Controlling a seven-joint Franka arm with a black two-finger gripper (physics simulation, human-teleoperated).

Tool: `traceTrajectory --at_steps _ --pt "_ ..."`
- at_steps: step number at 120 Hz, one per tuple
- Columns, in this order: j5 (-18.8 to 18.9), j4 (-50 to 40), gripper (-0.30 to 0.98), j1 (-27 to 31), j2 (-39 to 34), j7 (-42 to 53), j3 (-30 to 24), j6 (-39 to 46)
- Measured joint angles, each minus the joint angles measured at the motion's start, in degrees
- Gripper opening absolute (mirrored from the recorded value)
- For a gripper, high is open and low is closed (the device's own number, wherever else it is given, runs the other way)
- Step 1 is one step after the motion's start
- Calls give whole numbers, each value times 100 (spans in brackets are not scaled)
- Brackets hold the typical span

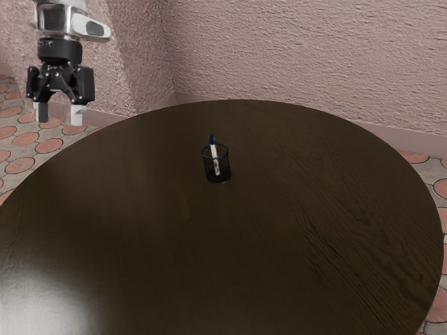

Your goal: Take the marker out of the pen holder and place it to the left of the pen holder.

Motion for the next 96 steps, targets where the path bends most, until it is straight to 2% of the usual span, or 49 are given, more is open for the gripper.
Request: traceTrajectory --at_steps 6,10,14,20,26,31,39,49,70,96 --pt "-62 -96 69 93 88 19 -3 627" --pt "-73 57 69 73 427 27 -54 1025" --pt "-8 553 69 -46 1072 15 -119 1407" --pt "259 1936 69 -583 2344 -65 -121 1872" --pt "507 3128 68 -1209 3391 -146 220 2293" --pt "621 3591 69 -1540 3937 -209 512 2729" --pt "603 3906 69 -1743 4606 -299 716 3512" --pt "571 4013 69 -1807 5074 -399 790 4438" --pt "549 4121 66 -1824 5542 -522 1004 5910" --pt "538 4122 45 -1867 5910 -614 1021 6923"
